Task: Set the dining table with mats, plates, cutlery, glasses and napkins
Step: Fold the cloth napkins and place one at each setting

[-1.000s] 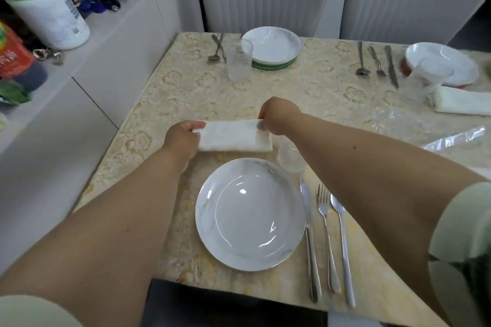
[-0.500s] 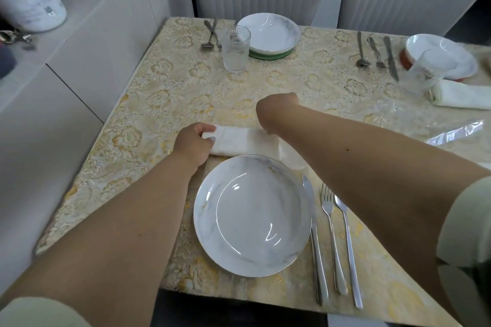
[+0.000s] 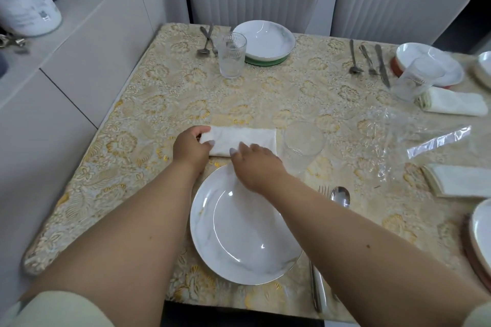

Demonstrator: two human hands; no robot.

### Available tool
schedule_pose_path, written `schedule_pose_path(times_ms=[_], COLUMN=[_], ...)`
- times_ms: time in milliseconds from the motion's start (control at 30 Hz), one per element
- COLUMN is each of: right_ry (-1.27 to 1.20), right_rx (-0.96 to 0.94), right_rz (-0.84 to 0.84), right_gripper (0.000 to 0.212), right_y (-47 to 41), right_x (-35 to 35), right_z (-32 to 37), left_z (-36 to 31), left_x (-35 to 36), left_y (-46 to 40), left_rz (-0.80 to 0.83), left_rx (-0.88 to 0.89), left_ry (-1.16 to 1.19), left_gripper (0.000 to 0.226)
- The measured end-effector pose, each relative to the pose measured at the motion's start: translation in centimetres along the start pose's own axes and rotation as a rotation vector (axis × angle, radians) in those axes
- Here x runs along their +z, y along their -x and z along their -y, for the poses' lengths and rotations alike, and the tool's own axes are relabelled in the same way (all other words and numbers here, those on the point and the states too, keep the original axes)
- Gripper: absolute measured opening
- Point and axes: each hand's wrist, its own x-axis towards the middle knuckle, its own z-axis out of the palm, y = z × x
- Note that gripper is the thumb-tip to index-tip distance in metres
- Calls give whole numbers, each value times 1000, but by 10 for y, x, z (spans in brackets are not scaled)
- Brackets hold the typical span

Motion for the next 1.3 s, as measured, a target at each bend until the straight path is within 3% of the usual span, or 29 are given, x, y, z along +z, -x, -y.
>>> schedule_pose_path(times_ms=[200, 333, 433, 567, 700, 867, 1100, 1300], right_ry=[-116, -200, -226, -225, -254, -410, -453, -718], right_rx=[126, 233, 256, 256, 268, 250, 210, 217], right_rz=[-12, 49, 70, 89, 102, -4, -77, -196], right_gripper=[67, 75, 77, 73, 79, 52, 55, 56], right_y=[-21, -13, -15, -25, -26, -18, 2, 11], right_x=[9, 5, 5, 8, 11, 1, -17, -27], right_z=[3, 8, 10, 6, 3, 0, 9, 12], left_z=[7, 7, 11, 17, 14, 3, -8, -17], left_x=[-3, -3, 1, 0, -1, -4, -11, -13], left_y=[1, 1, -1, -9, -10, -4, 6, 11], left_rz=[33, -69, 175, 395, 417, 376, 338, 272], left_rx=[95, 274, 400, 305, 278, 274, 300, 306], left_ry=[-121, -498, -670, -805, -813, -717, -695, -679], left_gripper=[36, 35, 42, 48, 48, 46, 46, 47])
